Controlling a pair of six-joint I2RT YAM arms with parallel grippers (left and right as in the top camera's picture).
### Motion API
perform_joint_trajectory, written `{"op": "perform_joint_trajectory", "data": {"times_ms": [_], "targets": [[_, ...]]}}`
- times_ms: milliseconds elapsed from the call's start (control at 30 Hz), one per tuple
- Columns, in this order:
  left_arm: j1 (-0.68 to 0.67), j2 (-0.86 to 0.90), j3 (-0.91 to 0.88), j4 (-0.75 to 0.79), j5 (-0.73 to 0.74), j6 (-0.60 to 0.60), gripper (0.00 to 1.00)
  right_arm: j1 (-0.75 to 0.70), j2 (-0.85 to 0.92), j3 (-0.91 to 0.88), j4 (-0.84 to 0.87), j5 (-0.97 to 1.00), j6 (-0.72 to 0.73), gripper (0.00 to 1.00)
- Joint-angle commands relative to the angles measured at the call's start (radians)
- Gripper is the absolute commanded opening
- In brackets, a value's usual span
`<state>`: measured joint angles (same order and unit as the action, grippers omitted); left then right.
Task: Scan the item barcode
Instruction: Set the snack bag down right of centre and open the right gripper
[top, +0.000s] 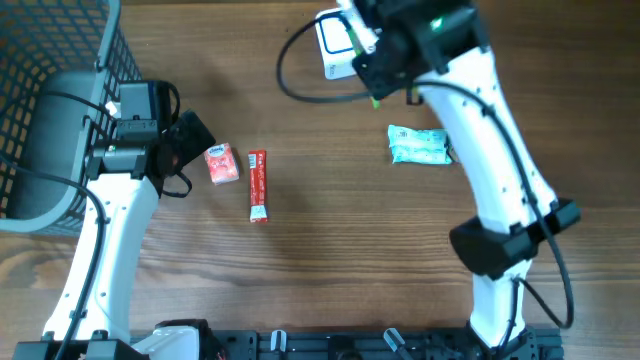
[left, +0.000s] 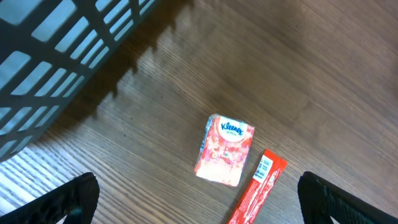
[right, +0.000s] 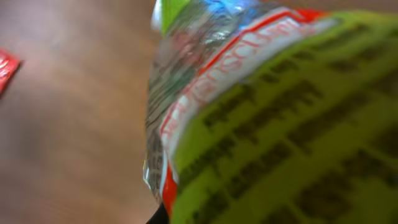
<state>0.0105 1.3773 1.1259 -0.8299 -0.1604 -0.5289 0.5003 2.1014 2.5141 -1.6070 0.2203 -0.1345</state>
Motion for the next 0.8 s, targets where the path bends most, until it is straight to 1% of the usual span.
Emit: {"op": "perform_joint_trajectory", "data": {"times_ms": [0,167,200,267,300,367,433,467,533,567,600,667,700,767], "targets": [[0.005,0.003,0.006,0.003,-0.013,0.008,1.0,-0.082,0.055,-0.144,-0.002,-0.214,0.054,0.04],[0.005,0.003,0.006,0.003,-0.013,0.008,1.0,-0.156,0.053,-0.521,-0.002,-0.21,0.055,0.04],[0.005,0.003,0.006,0.003,-0.013,0.008,1.0,-0.161,0.053,-0.6,-0.002,-0.179,0.056,0.04],[0.005,0.003,0.006,0.003,-0.013,0.008,1.0,-0.162,0.053,-0.687,-0.003,-0.121,0.06,0.04],[0.005,0.003,0.006,0.003,-0.013,0.008,1.0,-0.163,0.053,-0.703,-0.003,-0.111,0.061,0.05],[0.005,0.003,0.006,0.003,-0.013,0.008,1.0,-0.163,0.053,-0.709,-0.002,-0.052,0.08,0.17],[0.005,0.003,0.006,0.003,-0.013,0.008,1.0,-0.163,0.053,-0.709,0.007,0.011,0.085,0.7],[0.005,0.003,0.006,0.003,-0.013,0.008,1.0,-0.163,0.053,-0.709,0.021,0.027,0.082,0.8],[0.005,0.003,0.006,0.003,-0.013,0.008,1.0,-0.163,0.053,-0.708,0.04,0.06,0.082,0.8],[0.005,0.003,0.006,0.003,-0.013,0.008,1.0,-0.163,0.052,-0.697,0.047,0.087,0.094,0.77],[0.005,0.003,0.006,0.003,-0.013,0.008,1.0,-0.162,0.052,-0.661,0.06,0.093,0.119,0.75],[0.005,0.003,0.006,0.003,-0.013,0.008,1.0,-0.158,0.051,-0.605,0.098,0.091,0.143,0.75],[0.005,0.003,0.006,0.003,-0.013,0.008,1.0,-0.152,0.051,-0.561,0.14,0.045,0.161,0.75],[0.005,0.003,0.006,0.003,-0.013,0.008,1.0,-0.135,0.049,-0.521,0.241,-0.249,0.163,0.74]]}}
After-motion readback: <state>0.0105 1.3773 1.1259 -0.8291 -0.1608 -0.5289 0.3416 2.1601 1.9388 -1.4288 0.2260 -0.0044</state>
